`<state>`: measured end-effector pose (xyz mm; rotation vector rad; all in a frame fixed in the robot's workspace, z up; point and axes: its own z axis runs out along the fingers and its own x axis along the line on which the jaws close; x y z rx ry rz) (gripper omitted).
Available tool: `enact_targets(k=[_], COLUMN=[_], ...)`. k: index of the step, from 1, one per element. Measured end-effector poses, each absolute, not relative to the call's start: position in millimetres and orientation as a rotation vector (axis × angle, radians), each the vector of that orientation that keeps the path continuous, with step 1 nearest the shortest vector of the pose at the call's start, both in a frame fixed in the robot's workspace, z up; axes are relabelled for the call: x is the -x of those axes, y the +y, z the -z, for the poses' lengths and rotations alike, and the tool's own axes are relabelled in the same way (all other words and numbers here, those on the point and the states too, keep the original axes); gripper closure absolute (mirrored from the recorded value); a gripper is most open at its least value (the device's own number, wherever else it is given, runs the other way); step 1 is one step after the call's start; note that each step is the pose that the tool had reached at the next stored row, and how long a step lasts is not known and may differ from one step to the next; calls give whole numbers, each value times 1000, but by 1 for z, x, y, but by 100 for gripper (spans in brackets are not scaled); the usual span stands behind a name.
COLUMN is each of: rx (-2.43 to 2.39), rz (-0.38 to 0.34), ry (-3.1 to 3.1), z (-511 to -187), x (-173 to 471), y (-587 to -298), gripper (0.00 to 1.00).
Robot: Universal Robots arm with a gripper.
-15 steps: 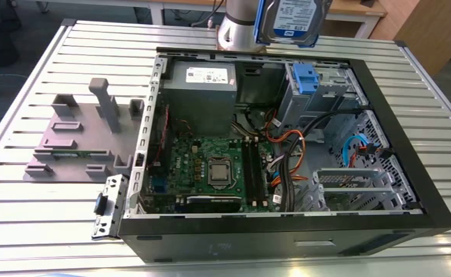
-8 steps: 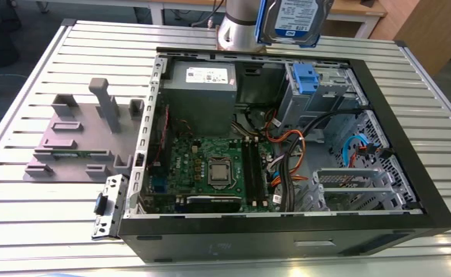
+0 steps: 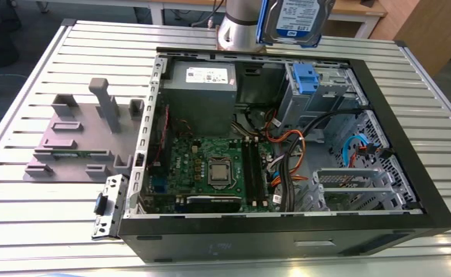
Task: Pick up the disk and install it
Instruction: 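Pick up the disk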
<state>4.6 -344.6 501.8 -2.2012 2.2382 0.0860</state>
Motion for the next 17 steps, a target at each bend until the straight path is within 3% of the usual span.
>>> enact_targets(k=[17], rx=[2201], rz=[-86], ry=[2238], z=[-502], x=[-11], y=[-345], gripper=[63])
